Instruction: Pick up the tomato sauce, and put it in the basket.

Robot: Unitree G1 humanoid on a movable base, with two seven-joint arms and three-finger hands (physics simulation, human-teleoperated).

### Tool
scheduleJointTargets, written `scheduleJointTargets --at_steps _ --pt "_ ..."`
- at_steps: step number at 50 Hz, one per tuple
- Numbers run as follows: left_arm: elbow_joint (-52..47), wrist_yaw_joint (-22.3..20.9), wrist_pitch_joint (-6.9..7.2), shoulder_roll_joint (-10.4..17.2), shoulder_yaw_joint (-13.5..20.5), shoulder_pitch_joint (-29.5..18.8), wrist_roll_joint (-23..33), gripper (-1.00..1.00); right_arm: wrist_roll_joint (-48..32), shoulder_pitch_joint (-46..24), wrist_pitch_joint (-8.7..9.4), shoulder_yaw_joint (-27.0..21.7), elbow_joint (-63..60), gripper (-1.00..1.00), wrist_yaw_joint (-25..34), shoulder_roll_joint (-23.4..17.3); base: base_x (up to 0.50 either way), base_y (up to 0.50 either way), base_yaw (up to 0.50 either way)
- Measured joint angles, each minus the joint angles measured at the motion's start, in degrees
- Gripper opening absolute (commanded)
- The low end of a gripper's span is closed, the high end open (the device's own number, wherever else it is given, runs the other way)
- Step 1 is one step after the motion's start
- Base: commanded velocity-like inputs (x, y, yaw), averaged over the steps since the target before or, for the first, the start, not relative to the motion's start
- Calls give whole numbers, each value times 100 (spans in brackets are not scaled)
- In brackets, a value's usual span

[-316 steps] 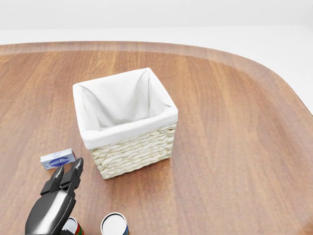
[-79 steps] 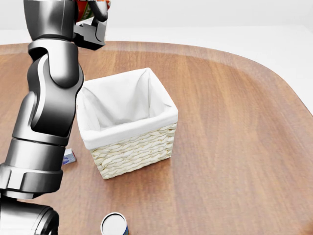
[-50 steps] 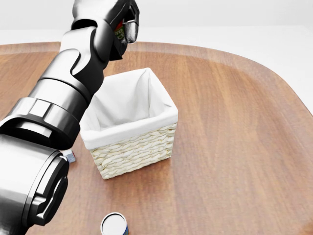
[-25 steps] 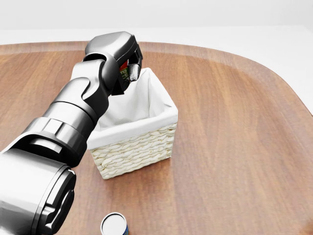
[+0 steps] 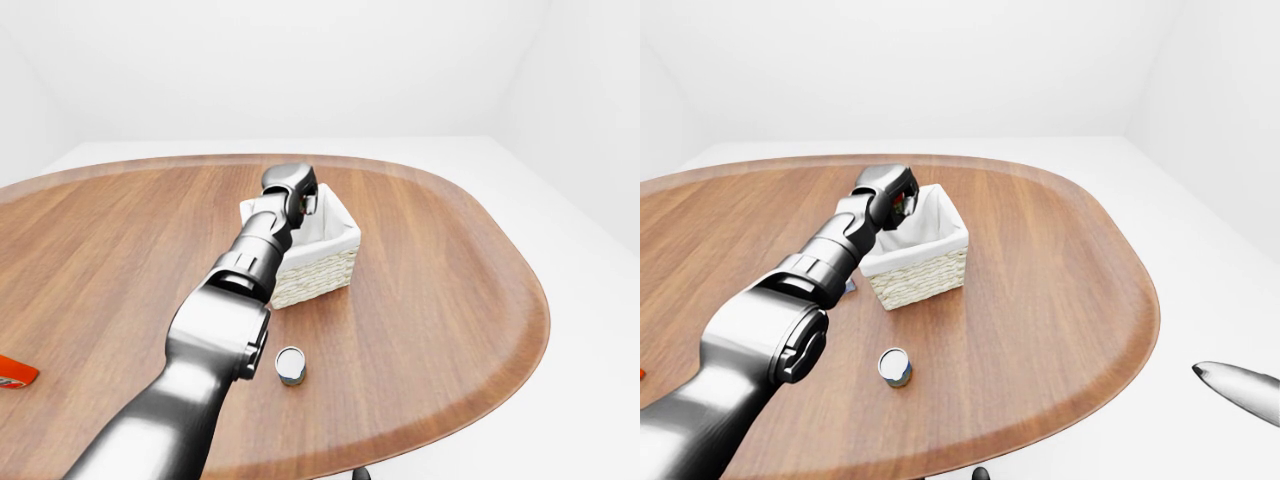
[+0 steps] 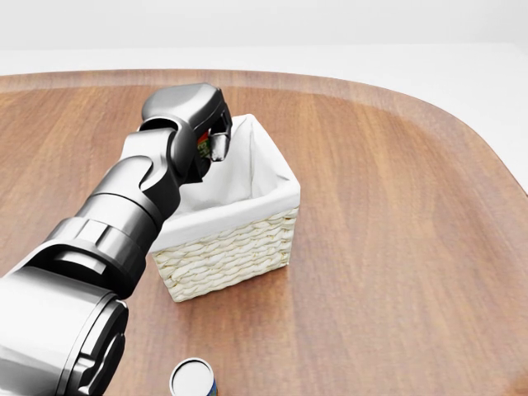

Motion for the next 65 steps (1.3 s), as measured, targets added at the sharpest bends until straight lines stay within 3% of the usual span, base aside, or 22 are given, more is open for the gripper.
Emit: scheduleJointTargets --at_steps 34,35,36,65 --pt "24 122 0 -24 23 248 84 -100 3 18 0 -16 0 100 31 43 0 0 0" --pt "24 121 0 -26 18 251 90 -36 -1 17 0 -17 0 100 36 47 0 0 0" --pt "23 128 0 -29 15 254 92 100 -4 15 0 -18 0 100 40 51 0 0 0" --pt "-22 291 0 -86 -14 321 62 100 42 17 0 -67 0 100 34 33 0 0 0"
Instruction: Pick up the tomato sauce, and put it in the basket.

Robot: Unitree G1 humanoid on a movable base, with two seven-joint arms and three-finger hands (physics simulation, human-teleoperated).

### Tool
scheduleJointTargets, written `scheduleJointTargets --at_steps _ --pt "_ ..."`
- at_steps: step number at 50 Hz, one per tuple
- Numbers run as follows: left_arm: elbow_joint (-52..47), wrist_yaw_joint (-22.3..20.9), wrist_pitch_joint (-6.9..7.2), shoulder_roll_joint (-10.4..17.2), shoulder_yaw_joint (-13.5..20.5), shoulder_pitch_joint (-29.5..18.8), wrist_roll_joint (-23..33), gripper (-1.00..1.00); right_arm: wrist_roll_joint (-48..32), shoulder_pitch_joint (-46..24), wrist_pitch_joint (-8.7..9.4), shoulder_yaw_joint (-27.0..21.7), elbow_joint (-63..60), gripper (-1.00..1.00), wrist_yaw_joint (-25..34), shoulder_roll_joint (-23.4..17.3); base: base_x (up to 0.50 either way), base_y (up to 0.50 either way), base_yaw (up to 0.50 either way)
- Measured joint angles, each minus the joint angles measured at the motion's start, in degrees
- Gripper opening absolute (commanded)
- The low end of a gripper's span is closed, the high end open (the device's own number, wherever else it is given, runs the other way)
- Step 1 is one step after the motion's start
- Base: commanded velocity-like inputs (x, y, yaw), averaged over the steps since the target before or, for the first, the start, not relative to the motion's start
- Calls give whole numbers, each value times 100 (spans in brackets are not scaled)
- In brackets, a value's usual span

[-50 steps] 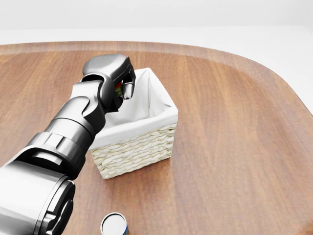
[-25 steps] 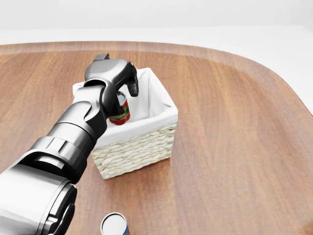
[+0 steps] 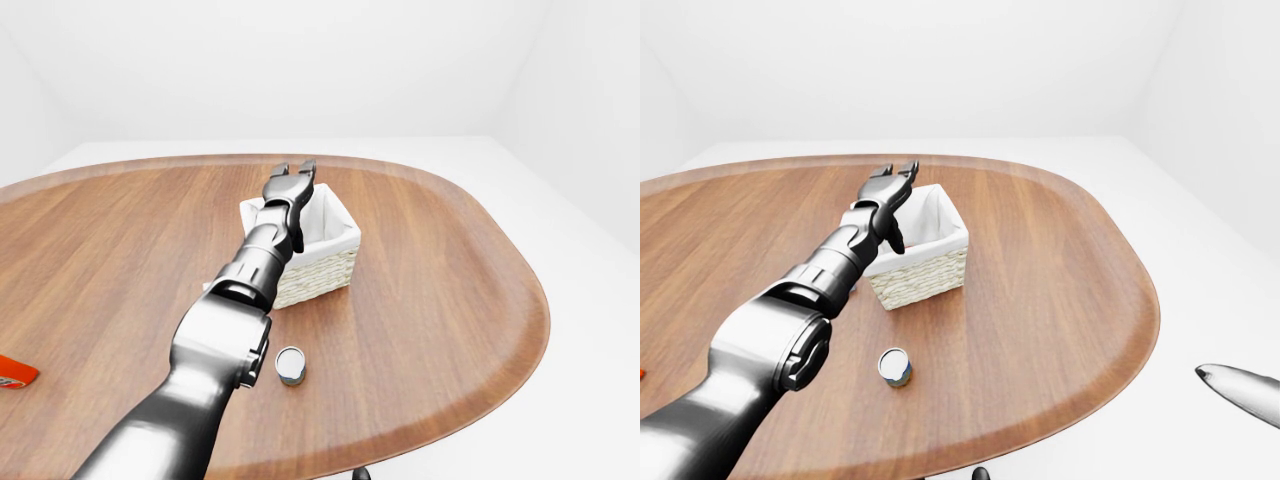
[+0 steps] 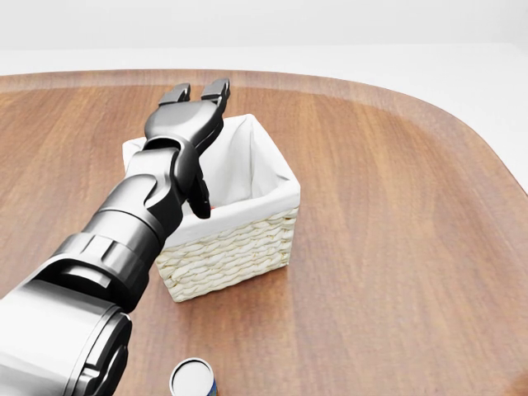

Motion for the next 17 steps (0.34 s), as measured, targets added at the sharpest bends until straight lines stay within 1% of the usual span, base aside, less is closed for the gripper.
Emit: scheduleJointTargets --at_steps 17 --pt "0 22 0 -13 -16 33 32 100 -16 -15 0 13 0 100 -7 -4 0 0 0"
